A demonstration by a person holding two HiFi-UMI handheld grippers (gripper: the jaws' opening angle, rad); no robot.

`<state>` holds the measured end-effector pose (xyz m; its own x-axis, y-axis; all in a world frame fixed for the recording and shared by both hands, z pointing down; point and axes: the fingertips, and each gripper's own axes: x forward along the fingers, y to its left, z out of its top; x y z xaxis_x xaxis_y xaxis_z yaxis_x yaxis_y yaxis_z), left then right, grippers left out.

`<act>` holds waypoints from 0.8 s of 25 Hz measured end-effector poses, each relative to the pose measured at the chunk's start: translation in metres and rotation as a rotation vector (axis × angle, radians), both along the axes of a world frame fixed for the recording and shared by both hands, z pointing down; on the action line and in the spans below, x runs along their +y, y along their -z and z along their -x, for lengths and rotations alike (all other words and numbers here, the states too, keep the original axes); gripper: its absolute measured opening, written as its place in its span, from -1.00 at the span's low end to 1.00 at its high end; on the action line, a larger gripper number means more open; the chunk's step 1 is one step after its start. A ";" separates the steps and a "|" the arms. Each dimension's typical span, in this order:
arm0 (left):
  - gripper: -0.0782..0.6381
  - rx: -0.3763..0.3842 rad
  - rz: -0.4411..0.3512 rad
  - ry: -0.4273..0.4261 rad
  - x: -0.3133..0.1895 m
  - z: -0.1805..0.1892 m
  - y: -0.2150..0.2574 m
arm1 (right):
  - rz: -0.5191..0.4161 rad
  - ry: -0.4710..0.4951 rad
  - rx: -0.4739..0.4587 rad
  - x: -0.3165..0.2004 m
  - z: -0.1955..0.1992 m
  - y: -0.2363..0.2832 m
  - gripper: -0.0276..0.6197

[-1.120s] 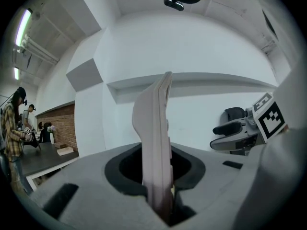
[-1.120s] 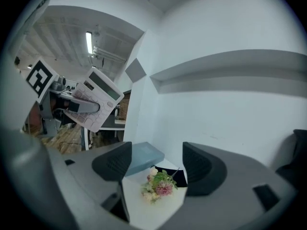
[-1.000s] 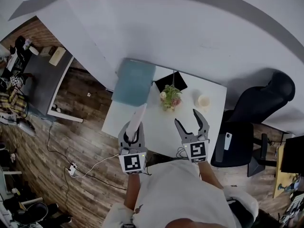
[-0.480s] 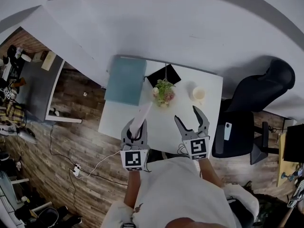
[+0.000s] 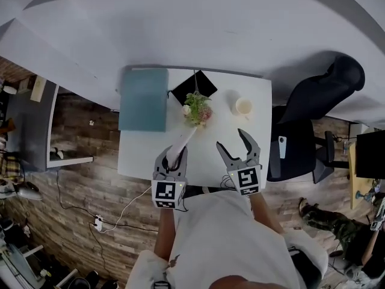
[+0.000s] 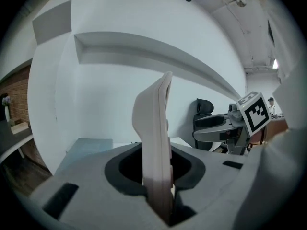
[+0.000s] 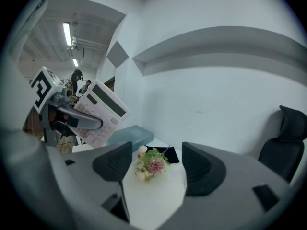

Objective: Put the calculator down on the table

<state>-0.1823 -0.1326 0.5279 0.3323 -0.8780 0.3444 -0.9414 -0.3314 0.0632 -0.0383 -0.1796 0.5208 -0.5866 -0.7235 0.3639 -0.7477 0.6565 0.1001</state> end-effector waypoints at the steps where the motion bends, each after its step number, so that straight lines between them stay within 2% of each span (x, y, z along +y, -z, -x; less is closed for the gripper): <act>1: -0.52 0.012 0.011 -0.013 -0.002 0.000 -0.005 | 0.008 -0.009 0.003 0.000 0.000 -0.004 0.09; 12: -0.52 0.090 0.154 -0.177 -0.003 -0.011 -0.061 | 0.096 -0.045 0.026 0.012 0.009 -0.039 0.05; 20: -0.52 0.124 0.226 -0.221 -0.001 -0.018 -0.091 | 0.140 -0.072 0.053 0.019 0.010 -0.061 0.05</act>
